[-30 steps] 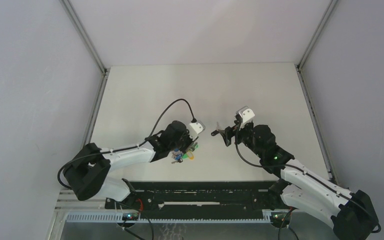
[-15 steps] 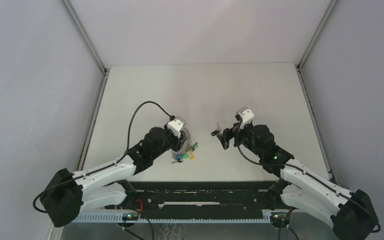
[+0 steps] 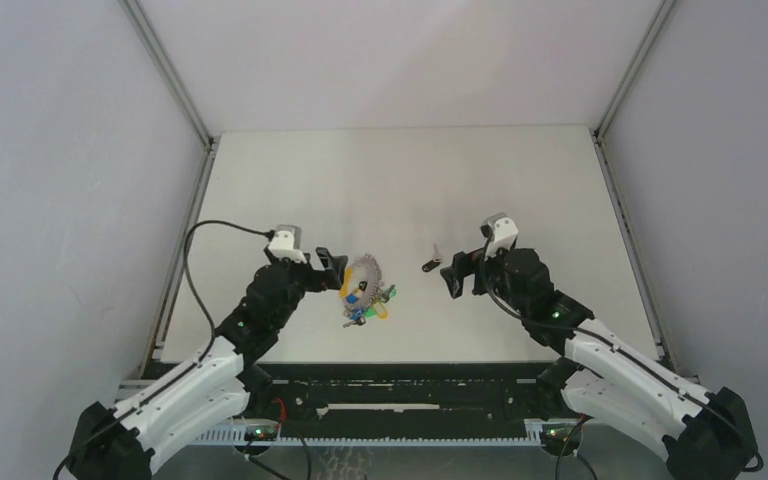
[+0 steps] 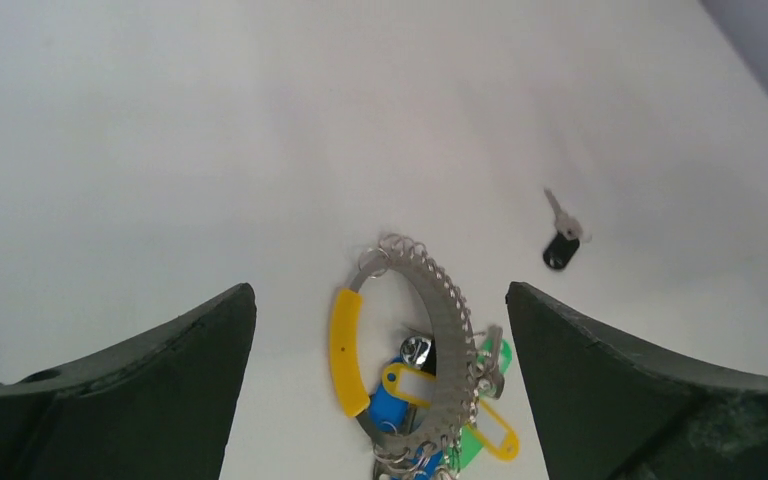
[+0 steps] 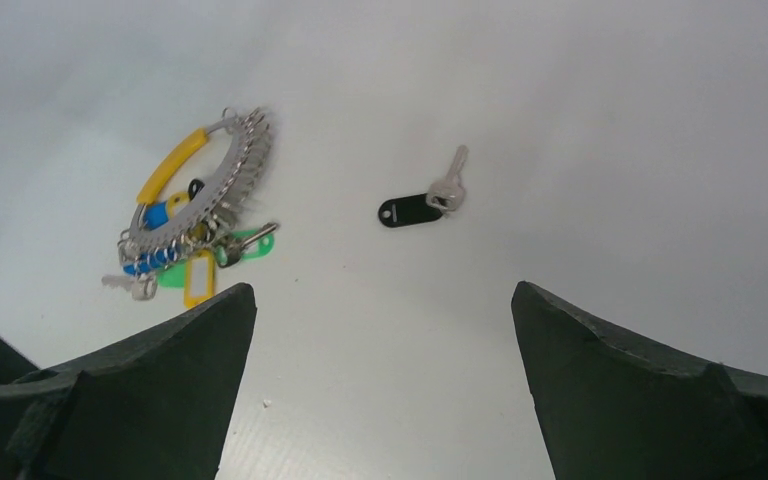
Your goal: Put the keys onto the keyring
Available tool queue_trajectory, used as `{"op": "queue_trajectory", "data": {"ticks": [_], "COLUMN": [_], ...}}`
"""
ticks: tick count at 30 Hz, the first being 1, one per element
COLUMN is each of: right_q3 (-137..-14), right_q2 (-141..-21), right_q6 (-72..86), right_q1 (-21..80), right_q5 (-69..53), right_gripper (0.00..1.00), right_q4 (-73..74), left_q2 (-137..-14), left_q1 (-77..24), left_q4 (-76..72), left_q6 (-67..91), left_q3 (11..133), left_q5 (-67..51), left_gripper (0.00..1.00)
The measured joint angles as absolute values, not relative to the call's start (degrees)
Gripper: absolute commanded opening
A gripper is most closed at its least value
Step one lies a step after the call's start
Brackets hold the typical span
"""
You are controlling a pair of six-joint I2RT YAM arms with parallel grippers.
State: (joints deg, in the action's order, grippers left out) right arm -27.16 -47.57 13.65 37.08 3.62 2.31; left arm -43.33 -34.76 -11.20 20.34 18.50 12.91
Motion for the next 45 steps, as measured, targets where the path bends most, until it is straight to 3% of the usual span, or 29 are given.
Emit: {"op": "queue_trajectory", "data": {"ticks": [9,22,30,45], "right_q3": [-28.86,-41.36,-41.52,-41.52], "right_q2": [-34.96,-19.07,-16.51,-16.32], "right_q6": [20.97,21.82,20.05,18.81], "right_q1": [32.05,30.09,30.09,30.09], "right_q5": [15.51,25.3,28.4,29.12], "right_gripper": [1.0,1.0,1.0,1.0], "right_q4": [14.92,31.73,36.8,37.67], "left_q2": [-33.23,-24.01,-13.54,-12.78], "left_q1": [-33.32,-33.3,-33.28,-32.08], "left_q4": [4.23,30.63,32.75,33.15], "left_q6": [35.22,31.46,21.28,16.88], "left_q3": [20.36,44.29,44.86,40.45], "left_q5": [24.08,27.83,31.51,31.55], "left_gripper": [1.0,1.0,1.0,1.0]}}
